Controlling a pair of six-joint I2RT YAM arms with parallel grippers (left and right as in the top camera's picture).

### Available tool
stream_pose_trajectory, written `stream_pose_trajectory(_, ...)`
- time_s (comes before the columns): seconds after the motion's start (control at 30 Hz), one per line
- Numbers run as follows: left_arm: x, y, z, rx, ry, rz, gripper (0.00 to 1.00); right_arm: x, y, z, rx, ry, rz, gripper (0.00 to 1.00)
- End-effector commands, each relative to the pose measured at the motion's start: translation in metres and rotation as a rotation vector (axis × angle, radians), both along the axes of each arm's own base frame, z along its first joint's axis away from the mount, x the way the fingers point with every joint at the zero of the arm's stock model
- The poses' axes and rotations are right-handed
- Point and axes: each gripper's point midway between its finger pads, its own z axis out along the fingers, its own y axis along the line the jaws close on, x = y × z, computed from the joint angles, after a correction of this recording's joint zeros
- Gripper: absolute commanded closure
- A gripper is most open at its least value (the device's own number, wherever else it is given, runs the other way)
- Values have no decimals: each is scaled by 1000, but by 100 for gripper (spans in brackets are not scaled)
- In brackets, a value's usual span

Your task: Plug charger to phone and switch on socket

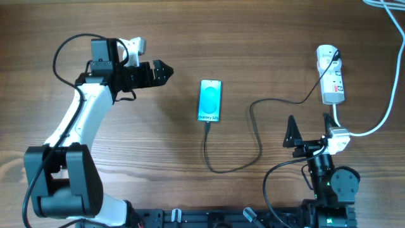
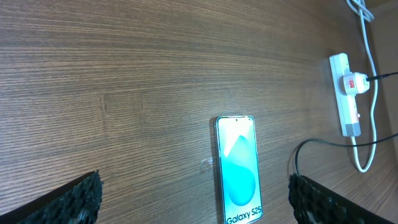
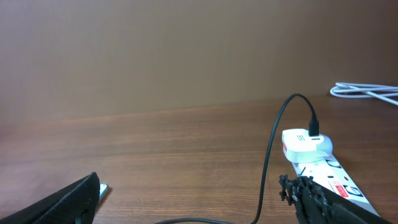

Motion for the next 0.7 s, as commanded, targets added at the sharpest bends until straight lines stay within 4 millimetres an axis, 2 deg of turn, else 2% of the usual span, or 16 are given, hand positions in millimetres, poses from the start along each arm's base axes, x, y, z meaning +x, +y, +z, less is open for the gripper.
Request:
stream_pose_trajectory(0.0,-2,-1,3,8,-10,-5,0,-1,3,3,20,-13,17,0)
stream_pose_trajectory(0.13,-4,-1,19,8,-46,-5,0,-1,3,3,20,-13,17,0)
stream_pose_trajectory(0.23,-3,6,34,48,-91,25,0,-1,3,3,20,-13,17,0)
stream_pose_trajectory(0.4,-9,15,74,94,-195,63,0,-1,3,3,20,-13,17,0)
stream_pose_trajectory(0.57,-33,35,88,191,-180,142,0,-1,3,3,20,-13,17,0)
stream_pose_trajectory(0.67,-40,38,89,227,-222,131,0,-1,3,3,20,-13,17,0)
